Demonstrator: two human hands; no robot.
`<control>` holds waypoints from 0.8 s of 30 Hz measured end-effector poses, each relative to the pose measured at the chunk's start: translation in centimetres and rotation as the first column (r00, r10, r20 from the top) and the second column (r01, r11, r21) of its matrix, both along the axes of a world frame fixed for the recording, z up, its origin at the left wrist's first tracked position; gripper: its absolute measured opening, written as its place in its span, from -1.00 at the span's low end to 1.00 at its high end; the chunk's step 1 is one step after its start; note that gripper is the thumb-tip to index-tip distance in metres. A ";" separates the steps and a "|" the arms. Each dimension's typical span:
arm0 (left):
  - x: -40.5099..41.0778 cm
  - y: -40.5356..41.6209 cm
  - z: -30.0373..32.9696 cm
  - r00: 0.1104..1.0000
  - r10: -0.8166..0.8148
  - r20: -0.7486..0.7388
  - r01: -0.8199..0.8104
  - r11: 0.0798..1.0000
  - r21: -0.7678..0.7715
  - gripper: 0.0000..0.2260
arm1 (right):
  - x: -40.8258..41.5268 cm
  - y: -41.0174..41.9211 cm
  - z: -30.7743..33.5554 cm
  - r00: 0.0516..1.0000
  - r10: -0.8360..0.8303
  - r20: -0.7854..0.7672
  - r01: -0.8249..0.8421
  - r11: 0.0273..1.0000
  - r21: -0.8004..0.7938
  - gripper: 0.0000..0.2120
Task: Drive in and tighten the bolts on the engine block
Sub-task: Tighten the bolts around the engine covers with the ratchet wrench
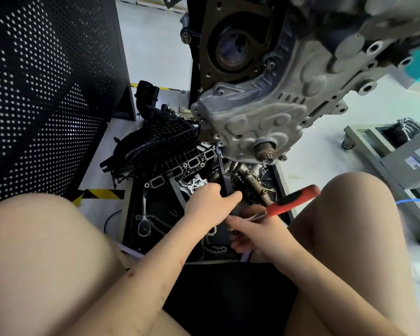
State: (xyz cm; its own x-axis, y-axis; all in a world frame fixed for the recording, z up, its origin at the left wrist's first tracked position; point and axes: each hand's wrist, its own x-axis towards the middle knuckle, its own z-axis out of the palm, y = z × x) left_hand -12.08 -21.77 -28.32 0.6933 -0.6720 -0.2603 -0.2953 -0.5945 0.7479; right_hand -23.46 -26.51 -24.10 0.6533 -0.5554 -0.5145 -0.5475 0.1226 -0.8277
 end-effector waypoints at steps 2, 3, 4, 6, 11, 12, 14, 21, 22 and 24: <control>0.2 0.1 0.0 0.996 -0.011 -0.090 0.005 0.998 -0.064 -0.63 | -0.2 -0.3 0.1 0.997 -0.072 0.021 0.067 0.978 0.200 -0.81; 0.2 0.1 0.0 0.988 -0.017 -0.151 0.004 0.996 -0.087 -0.64 | -0.3 -0.4 0.1 0.995 -0.093 0.024 0.084 0.964 0.251 -0.80; 0.1 0.1 0.0 0.976 -0.019 -0.218 -0.002 0.995 -0.096 -0.65 | -0.4 -0.5 0.1 0.995 -0.102 0.022 0.092 0.958 0.272 -0.80; -0.1 0.1 -0.1 0.958 -0.012 -0.285 -0.011 0.997 -0.081 -0.66 | -0.4 -0.5 0.1 0.997 -0.078 0.016 0.072 0.971 0.229 -0.80; -0.4 -0.3 -0.2 0.994 0.038 -0.099 -0.041 0.999 -0.030 -0.64 | 0.2 -0.1 0.2 0.973 0.180 -0.141 -0.225 0.868 -0.442 -0.77; -0.5 -0.3 -0.3 0.998 0.034 -0.058 -0.035 0.999 -0.018 -0.64 | 0.4 0.0 0.2 0.934 0.254 -0.253 -0.356 0.734 -0.578 -0.82; -0.4 -0.4 -0.4 1.000 -0.009 -0.011 0.009 1.000 0.003 -0.66 | 0.8 0.1 0.3 0.865 0.291 -0.409 -0.500 0.569 -0.653 -0.79; -0.3 0.2 -0.2 0.898 0.084 -0.433 -0.188 0.961 -0.205 -0.67 | 0.6 -0.1 0.2 0.992 0.127 -0.002 -0.124 0.968 -0.219 -0.78; -0.3 0.2 -0.1 0.866 0.071 -0.495 -0.205 0.953 -0.222 -0.69 | 0.5 -0.3 0.3 0.998 0.057 0.039 -0.056 0.998 -0.039 -0.83; -0.3 0.1 0.1 0.822 0.053 -0.568 -0.237 0.937 -0.255 -0.74 | 0.2 -0.6 0.6 0.997 -0.023 0.077 0.005 0.975 0.223 -0.87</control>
State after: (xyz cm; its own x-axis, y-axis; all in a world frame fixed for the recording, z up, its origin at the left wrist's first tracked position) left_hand -12.36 -21.64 -28.21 0.5938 -0.6828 -0.4257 0.2860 -0.3154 0.9048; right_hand -23.23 -27.12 -23.46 0.6895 -0.4422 -0.5737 -0.4787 0.3161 -0.8191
